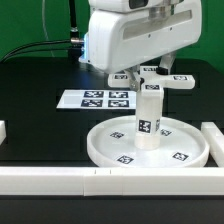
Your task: Assemble round table
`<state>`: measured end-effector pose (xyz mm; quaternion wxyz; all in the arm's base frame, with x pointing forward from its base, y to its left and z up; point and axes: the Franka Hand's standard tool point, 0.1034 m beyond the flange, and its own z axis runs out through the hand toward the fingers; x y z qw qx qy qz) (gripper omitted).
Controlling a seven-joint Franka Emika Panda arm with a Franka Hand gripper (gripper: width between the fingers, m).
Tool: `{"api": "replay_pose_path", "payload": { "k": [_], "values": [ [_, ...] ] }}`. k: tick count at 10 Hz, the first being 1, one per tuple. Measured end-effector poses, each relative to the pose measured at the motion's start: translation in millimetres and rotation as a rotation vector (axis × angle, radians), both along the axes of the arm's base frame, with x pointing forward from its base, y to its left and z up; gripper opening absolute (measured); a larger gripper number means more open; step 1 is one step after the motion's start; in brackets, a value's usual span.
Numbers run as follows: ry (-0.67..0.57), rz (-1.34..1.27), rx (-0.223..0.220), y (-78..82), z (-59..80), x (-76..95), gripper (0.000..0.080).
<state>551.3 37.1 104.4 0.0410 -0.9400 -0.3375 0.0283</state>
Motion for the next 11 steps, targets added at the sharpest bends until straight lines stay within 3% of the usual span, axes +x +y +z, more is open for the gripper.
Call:
{"api": "replay_pose_path", "payload": {
  "k": [11],
  "values": [
    [-0.006,-0.001,-0.001,-0.6,-3.6,1.5,0.0445]
  ]
}}
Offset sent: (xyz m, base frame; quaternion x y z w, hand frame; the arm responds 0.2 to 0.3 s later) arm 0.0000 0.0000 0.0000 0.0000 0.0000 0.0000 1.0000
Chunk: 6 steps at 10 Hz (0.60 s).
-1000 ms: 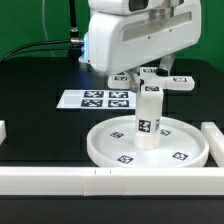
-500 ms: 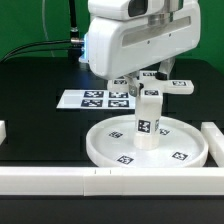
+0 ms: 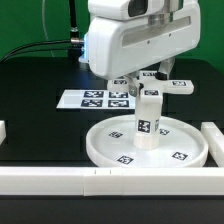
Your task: Assemble round table
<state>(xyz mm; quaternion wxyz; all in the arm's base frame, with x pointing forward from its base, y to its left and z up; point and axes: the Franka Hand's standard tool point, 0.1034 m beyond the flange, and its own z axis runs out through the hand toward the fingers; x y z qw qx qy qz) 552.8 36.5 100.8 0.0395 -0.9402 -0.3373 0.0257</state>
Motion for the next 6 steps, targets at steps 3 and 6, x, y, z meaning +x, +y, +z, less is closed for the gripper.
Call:
{"api": "replay_pose_path", "payload": {
  "k": [3,6],
  "values": [
    [0.005,-0.087,-0.004,-2.3,-0.1,0.0,0.0445],
    [0.027,-0.457,-0.016,-0.9,-0.6,-0.2,0.0445]
  ]
}}
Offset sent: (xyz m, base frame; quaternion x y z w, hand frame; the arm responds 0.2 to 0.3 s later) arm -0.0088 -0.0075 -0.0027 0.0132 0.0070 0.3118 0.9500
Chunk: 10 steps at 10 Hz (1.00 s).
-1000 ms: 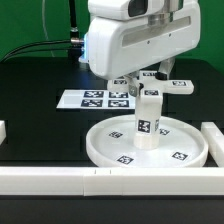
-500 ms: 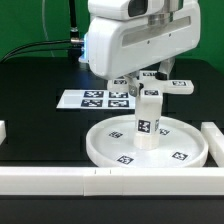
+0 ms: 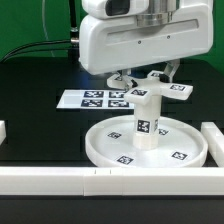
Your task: Assemble round table
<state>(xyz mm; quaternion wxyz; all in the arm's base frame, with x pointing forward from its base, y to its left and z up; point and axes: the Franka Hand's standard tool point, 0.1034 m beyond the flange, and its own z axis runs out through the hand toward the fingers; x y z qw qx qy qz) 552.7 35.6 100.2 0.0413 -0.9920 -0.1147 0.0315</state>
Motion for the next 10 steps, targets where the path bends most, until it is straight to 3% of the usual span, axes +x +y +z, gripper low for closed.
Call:
{"api": "replay_pose_path", "payload": {
  "k": [4,8,10],
  "values": [
    [0.045,-0.498,0.019,2.4,0.1,0.2,0.0445],
    [0.063,-0.693,0.004,2.5,0.1,0.5,0.0445],
    [0.059,-0.963,0.015,1.7,-0.3,1.4,0.0445]
  ]
}}
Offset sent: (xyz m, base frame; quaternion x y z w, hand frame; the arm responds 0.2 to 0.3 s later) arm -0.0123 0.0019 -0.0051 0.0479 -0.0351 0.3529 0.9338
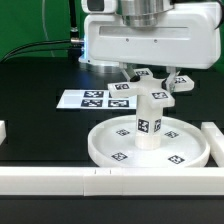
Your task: Assemble round table
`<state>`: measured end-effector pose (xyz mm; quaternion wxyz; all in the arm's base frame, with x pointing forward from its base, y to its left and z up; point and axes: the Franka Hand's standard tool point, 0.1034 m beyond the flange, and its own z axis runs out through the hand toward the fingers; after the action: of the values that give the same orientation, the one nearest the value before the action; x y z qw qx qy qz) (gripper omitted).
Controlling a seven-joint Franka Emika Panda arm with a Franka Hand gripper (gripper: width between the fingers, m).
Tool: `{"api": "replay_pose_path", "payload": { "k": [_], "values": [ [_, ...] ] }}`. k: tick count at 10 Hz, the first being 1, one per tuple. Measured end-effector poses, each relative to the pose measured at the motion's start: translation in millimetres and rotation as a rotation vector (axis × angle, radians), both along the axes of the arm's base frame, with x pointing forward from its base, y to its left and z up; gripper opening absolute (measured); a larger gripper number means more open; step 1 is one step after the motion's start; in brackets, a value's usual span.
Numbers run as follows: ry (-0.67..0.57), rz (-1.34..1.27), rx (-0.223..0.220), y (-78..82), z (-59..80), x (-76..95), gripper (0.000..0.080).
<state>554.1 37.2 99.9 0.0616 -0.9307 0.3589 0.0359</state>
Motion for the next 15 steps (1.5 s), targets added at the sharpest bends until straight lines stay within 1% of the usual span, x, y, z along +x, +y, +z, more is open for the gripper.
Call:
{"api": "replay_pose_path", "payload": {
  "k": [2,3,5,9,12,13,14,15],
  "values": [
    [-0.031,-0.241,-0.008,1.7,-0.1,-0.5,0.0445],
    [-0.036,-0.384,-0.003,1.5,-0.1,-0.7,0.0445],
    [-0.035,-0.570,0.018,1.2,0.3,0.6,0.0445],
    [0.028,-0.980,0.045,0.2,0.4,0.9,0.0445],
    [0.045,-1.086,0.061,-0.1,0.4,1.5,0.0452],
    [0.044,-1.047,0.062,0.1,1.4,1.1,0.0452],
    [0.047,-1.012,0.076,-2.3,8.8,1.7,0.0596],
    [0.037,-1.009,0.092,-2.8,17.4,2.8,0.0633]
  ]
}}
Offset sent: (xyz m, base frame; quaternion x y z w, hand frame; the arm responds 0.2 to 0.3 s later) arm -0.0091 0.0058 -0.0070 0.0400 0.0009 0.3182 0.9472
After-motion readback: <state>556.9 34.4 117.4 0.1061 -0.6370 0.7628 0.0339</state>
